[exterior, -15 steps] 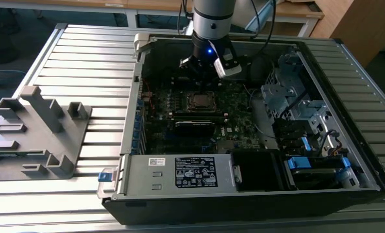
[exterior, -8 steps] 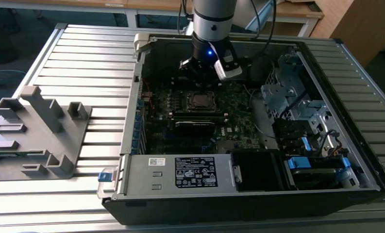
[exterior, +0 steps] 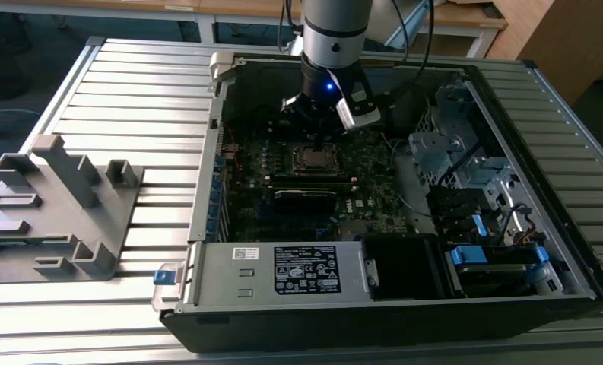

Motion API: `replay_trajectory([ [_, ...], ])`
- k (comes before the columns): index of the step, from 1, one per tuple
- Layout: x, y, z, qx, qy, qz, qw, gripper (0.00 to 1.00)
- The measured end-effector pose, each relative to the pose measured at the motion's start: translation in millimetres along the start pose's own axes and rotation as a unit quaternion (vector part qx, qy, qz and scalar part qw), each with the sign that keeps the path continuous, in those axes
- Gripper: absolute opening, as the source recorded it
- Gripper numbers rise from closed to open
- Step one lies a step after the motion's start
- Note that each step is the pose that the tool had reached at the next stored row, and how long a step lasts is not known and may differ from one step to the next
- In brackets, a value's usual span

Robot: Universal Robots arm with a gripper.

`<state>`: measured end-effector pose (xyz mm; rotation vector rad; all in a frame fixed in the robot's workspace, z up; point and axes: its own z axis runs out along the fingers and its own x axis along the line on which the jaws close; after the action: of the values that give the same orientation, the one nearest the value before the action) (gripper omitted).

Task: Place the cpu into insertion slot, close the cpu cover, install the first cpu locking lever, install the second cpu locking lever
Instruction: 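Install the second cpu locking lever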

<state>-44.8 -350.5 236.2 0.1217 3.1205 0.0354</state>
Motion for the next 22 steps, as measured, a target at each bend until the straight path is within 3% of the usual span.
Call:
replay_trajectory([
  [22, 0.0, 0.0, -2.6, -0.0002, 0.0, 0.0, 1.0, 0.11],
])
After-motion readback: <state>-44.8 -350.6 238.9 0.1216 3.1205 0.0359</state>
